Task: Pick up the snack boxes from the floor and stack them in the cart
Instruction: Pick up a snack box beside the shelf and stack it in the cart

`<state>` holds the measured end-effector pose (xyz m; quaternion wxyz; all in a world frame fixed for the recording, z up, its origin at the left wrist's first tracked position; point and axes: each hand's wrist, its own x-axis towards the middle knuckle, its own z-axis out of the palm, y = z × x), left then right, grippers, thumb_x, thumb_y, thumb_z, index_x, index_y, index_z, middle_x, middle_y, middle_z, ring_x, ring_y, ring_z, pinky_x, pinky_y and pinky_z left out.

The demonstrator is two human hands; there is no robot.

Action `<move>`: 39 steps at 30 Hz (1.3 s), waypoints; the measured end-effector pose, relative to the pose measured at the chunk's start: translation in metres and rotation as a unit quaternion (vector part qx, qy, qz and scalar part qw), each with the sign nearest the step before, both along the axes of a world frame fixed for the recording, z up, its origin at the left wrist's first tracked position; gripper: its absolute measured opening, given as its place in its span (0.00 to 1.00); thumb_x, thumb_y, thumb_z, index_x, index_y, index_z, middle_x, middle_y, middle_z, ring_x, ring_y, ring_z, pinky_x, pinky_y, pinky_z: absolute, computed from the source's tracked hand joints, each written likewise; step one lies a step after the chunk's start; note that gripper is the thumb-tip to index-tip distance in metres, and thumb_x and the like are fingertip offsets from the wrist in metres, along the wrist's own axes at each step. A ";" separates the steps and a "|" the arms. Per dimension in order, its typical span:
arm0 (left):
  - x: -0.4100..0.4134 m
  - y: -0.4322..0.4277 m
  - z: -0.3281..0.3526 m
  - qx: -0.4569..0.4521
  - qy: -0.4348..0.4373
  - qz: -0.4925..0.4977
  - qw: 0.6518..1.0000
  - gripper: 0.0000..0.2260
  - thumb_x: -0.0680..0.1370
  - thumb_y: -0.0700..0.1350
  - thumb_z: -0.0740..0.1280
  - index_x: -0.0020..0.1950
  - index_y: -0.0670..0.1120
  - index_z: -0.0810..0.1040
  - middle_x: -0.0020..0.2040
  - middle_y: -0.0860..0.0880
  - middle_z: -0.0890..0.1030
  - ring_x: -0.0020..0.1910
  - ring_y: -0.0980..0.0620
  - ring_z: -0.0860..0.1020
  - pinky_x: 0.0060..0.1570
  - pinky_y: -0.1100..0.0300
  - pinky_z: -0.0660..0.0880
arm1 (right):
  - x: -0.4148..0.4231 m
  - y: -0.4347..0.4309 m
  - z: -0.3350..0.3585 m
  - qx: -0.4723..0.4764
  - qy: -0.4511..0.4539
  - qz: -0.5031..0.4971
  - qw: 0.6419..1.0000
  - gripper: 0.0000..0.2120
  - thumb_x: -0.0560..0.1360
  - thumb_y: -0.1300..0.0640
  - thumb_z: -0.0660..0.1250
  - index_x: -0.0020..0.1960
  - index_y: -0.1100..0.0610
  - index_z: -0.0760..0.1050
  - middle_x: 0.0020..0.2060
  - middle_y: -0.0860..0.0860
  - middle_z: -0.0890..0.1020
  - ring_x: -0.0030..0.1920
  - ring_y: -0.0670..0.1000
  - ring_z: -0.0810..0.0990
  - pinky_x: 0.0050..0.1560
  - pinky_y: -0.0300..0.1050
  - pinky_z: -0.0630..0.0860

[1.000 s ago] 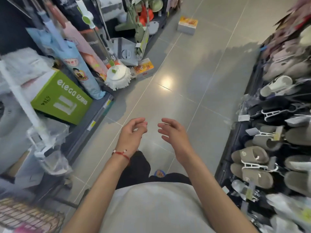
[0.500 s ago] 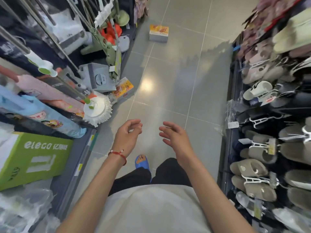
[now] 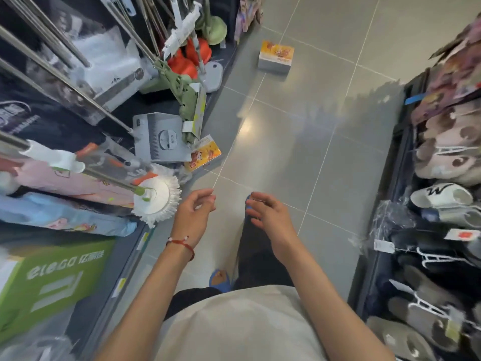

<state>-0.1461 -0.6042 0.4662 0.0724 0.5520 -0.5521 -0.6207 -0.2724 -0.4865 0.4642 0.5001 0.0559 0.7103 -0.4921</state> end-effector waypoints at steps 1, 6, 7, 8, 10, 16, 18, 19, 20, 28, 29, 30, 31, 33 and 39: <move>-0.015 -0.010 0.000 0.003 -0.004 0.016 1.000 0.08 0.81 0.43 0.65 0.55 0.55 0.79 0.59 0.48 0.82 0.56 0.50 0.82 0.60 0.54 0.77 | -0.017 -0.013 -0.002 0.007 0.000 0.011 1.000 0.11 0.82 0.58 0.68 0.64 0.53 0.78 0.57 0.51 0.84 0.56 0.50 0.84 0.64 0.48 0.77; -0.084 -0.058 0.000 0.025 0.004 0.119 0.993 0.07 0.81 0.41 0.65 0.55 0.52 0.79 0.57 0.48 0.83 0.51 0.53 0.82 0.54 0.60 0.77 | -0.090 -0.079 -0.009 0.020 0.024 0.081 0.996 0.11 0.83 0.58 0.67 0.65 0.53 0.78 0.55 0.52 0.85 0.56 0.50 0.84 0.59 0.43 0.78; -0.095 -0.068 -0.001 0.031 0.005 0.132 0.991 0.07 0.81 0.41 0.65 0.55 0.51 0.79 0.57 0.48 0.83 0.51 0.54 0.82 0.56 0.58 0.76 | -0.101 -0.092 -0.014 0.022 0.027 0.093 0.995 0.11 0.83 0.58 0.67 0.65 0.54 0.78 0.54 0.52 0.85 0.56 0.51 0.84 0.60 0.44 0.78; -0.103 -0.077 -0.005 0.038 0.004 0.144 0.989 0.07 0.81 0.40 0.65 0.55 0.51 0.79 0.57 0.48 0.83 0.51 0.54 0.82 0.57 0.57 0.76 | -0.111 -0.105 -0.018 0.028 0.026 0.101 0.994 0.11 0.83 0.59 0.67 0.64 0.54 0.78 0.53 0.52 0.85 0.55 0.51 0.84 0.62 0.46 0.79; -0.115 -0.095 -0.015 0.051 -0.002 0.154 0.987 0.08 0.81 0.40 0.65 0.53 0.53 0.78 0.57 0.47 0.83 0.52 0.52 0.82 0.59 0.54 0.76 | -0.126 -0.129 -0.024 0.040 0.022 0.120 0.992 0.11 0.83 0.60 0.66 0.64 0.54 0.78 0.52 0.51 0.85 0.54 0.51 0.84 0.64 0.48 0.79; -0.129 -0.151 -0.074 0.142 -0.015 0.222 0.965 0.08 0.81 0.39 0.64 0.52 0.52 0.79 0.56 0.47 0.84 0.54 0.50 0.82 0.50 0.60 0.75 | -0.153 -0.191 -0.063 0.065 0.008 0.153 0.986 0.13 0.83 0.59 0.65 0.67 0.56 0.77 0.54 0.50 0.84 0.49 0.45 0.83 0.61 0.47 0.77; -0.131 -0.167 -0.100 0.169 -0.031 0.248 0.953 0.07 0.81 0.40 0.64 0.51 0.52 0.79 0.57 0.46 0.84 0.55 0.50 0.82 0.47 0.61 0.74 | -0.157 -0.207 -0.085 0.084 0.001 0.151 0.985 0.13 0.83 0.58 0.65 0.67 0.56 0.76 0.55 0.50 0.84 0.48 0.45 0.82 0.62 0.48 0.76; -0.133 -0.173 -0.115 0.178 -0.041 0.253 0.950 0.07 0.81 0.40 0.65 0.50 0.52 0.78 0.58 0.46 0.83 0.54 0.49 0.82 0.46 0.61 0.74 | -0.159 -0.215 -0.097 0.092 -0.007 0.148 0.985 0.13 0.83 0.58 0.65 0.66 0.55 0.76 0.56 0.51 0.83 0.48 0.45 0.82 0.62 0.48 0.76; -0.133 -0.179 -0.130 0.184 -0.048 0.254 0.948 0.06 0.81 0.41 0.65 0.51 0.52 0.79 0.58 0.45 0.83 0.53 0.50 0.82 0.46 0.62 0.74 | -0.159 -0.222 -0.111 0.099 -0.019 0.142 0.985 0.12 0.83 0.57 0.66 0.66 0.54 0.77 0.56 0.51 0.83 0.48 0.46 0.81 0.63 0.50 0.76; -0.137 -0.198 -0.267 0.208 -0.122 0.212 0.947 0.09 0.79 0.41 0.68 0.59 0.48 0.82 0.58 0.48 0.84 0.53 0.51 0.83 0.62 0.54 0.77 | -0.167 -0.264 -0.239 0.155 -0.020 0.150 0.976 0.13 0.82 0.53 0.66 0.65 0.55 0.78 0.58 0.51 0.82 0.51 0.47 0.81 0.57 0.45 0.76; -0.137 -0.199 -0.283 0.213 -0.136 0.216 0.943 0.08 0.79 0.41 0.68 0.56 0.49 0.82 0.58 0.48 0.83 0.55 0.48 0.82 0.64 0.52 0.76 | -0.168 -0.268 -0.255 0.156 -0.018 0.157 0.975 0.14 0.81 0.52 0.67 0.64 0.55 0.78 0.58 0.51 0.82 0.49 0.47 0.81 0.57 0.45 0.76; -0.137 -0.200 -0.302 0.220 -0.144 0.221 0.939 0.06 0.79 0.41 0.68 0.52 0.51 0.81 0.59 0.47 0.83 0.58 0.47 0.82 0.65 0.50 0.75 | -0.169 -0.270 -0.272 0.155 -0.014 0.163 0.974 0.15 0.79 0.51 0.68 0.63 0.55 0.79 0.57 0.52 0.81 0.47 0.47 0.80 0.56 0.46 0.76; -0.136 -0.201 -0.320 0.227 -0.151 0.226 0.935 0.06 0.78 0.41 0.68 0.49 0.53 0.81 0.58 0.46 0.83 0.59 0.45 0.81 0.66 0.49 0.75 | -0.170 -0.272 -0.290 0.157 -0.012 0.169 0.973 0.16 0.77 0.50 0.68 0.62 0.55 0.79 0.55 0.51 0.81 0.45 0.46 0.80 0.55 0.46 0.76; -0.134 -0.204 -0.357 0.237 -0.170 0.238 0.926 0.08 0.77 0.40 0.68 0.41 0.52 0.80 0.54 0.46 0.83 0.56 0.44 0.81 0.63 0.50 0.76 | -0.172 -0.274 -0.321 0.170 -0.013 0.189 0.967 0.14 0.78 0.52 0.68 0.62 0.56 0.79 0.53 0.51 0.81 0.46 0.47 0.80 0.58 0.49 0.77; -0.132 -0.221 -0.462 0.266 -0.165 0.305 0.899 0.07 0.75 0.39 0.66 0.41 0.50 0.76 0.35 0.47 0.76 0.42 0.47 0.74 0.44 0.56 0.71 | -0.181 -0.274 -0.418 0.210 -0.011 0.243 0.947 0.15 0.78 0.53 0.67 0.59 0.63 0.79 0.46 0.53 0.80 0.47 0.51 0.78 0.55 0.53 0.77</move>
